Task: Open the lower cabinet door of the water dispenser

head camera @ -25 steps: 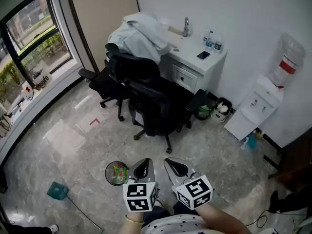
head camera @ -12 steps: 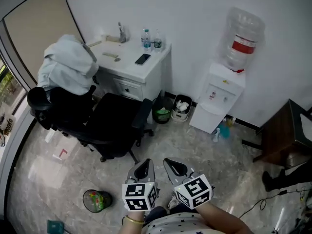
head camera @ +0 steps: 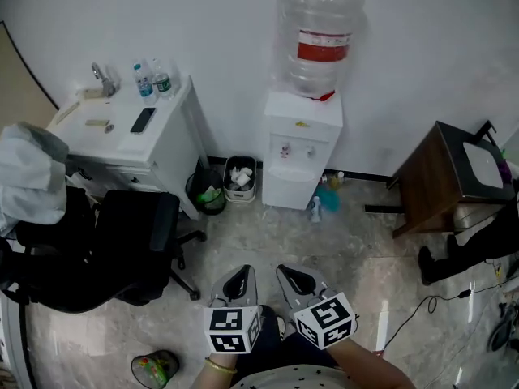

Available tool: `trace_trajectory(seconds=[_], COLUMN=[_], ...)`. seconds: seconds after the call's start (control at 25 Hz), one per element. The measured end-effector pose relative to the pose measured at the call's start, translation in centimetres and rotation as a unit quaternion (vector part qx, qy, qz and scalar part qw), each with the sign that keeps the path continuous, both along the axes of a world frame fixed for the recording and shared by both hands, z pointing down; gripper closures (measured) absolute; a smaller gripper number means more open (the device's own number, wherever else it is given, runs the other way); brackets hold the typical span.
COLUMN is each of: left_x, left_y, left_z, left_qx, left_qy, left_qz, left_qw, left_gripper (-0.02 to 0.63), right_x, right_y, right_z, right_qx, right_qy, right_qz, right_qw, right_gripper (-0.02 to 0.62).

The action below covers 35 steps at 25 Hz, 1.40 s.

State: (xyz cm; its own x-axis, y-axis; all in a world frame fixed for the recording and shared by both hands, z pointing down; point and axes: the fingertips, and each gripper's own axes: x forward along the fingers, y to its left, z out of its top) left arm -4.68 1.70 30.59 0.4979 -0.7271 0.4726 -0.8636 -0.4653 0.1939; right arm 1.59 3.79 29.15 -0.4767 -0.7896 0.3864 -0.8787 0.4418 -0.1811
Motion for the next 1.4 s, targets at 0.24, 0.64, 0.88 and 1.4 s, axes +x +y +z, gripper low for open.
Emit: trace_trajectory(seconds=[0.24, 0.64, 0.88, 1.4], left_x=[6.0, 12.3, 14.3, 17.7], left_y=[-5.6, -19.1, -25.2, -30.6], left_z=[6.7, 21.4, 33.1, 48.3], left_qx=[-0.060, -0.091, -0.129, -0.184], left_qy=[0.000, -0.013, -0.024, -0.003], left_qz=[0.055, 0.102, 0.108, 0.100], left_qw=[0.9967, 0.9905, 0.9855, 0.9778], left_gripper=[0.600, 0.600, 0.600, 0.600], right_x=[5.9, 15.1, 21.9, 31.2], right_y=[-5.3, -20.1, -28.7, -39.8], right_z=[6.1, 21.5, 35.2, 52.8], right_qx=[-0.055, -0.090, -0.115, -0.147], right_qy=[0.003, 0.009, 0.017, 0.064], right_qz=[0.070, 0.146, 0.198, 0.177], right_qw=[0.996, 0.985, 0.973, 0.971], right_gripper=[0.600, 0.598, 0.598, 0.345])
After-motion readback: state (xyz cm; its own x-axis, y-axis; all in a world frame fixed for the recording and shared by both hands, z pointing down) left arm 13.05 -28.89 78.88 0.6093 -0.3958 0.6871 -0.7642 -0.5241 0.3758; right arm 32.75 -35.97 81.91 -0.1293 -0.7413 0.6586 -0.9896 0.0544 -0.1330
